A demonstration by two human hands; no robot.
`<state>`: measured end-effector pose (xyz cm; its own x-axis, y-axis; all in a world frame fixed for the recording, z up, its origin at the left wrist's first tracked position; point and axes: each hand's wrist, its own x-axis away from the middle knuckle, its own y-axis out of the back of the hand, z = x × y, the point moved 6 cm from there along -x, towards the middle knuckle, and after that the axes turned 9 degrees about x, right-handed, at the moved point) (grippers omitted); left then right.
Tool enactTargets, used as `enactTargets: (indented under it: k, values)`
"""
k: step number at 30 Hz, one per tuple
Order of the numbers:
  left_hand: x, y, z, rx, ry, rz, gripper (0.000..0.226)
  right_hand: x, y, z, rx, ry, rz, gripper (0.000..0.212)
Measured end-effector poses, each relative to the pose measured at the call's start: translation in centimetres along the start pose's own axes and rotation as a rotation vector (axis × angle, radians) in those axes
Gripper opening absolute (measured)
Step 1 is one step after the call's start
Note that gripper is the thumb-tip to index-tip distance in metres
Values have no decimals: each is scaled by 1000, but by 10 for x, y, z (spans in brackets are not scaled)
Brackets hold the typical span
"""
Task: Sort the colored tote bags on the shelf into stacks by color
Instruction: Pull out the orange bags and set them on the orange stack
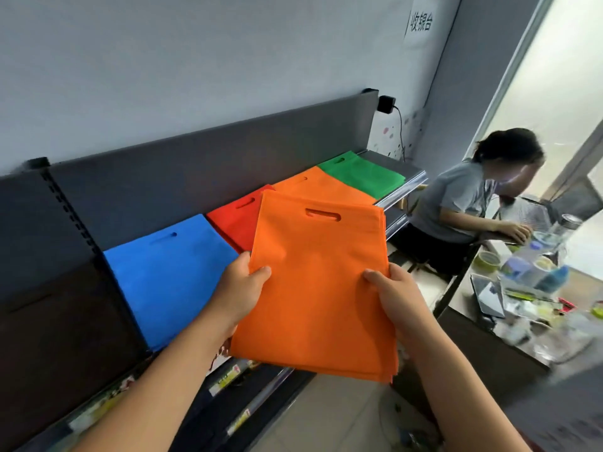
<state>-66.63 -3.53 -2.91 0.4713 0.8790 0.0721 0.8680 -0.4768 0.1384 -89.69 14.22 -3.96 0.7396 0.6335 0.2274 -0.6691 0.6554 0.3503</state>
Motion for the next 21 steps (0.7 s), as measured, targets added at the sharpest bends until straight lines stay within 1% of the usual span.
enactTargets:
  k: [5,9,12,15,18,19,21]
  values:
    - [-33,-62,-5,23,13,38,11,-26,49,-9,44,-17,-28,1]
    - [-63,-90,-11,38,25,96,13,-54,67,-11,57,-39,-42,6]
    - [-90,-100,-15,6,58,152,15,-83,68,-8,60,-49,-56,6]
    - [-124,-102,-15,-44,108,191,20,-116,59,0,97,-50,-57,11]
    - [-163,-102,-10,-127,140,212,19,-157,50,10,136,-50,-51,6]
    - [-175,-103,-8,-158,146,223,22,-171,49,12,150,-47,-52,7]
    - [-199,-106,-5,-187,163,230,25,-199,45,18,173,-41,-54,14]
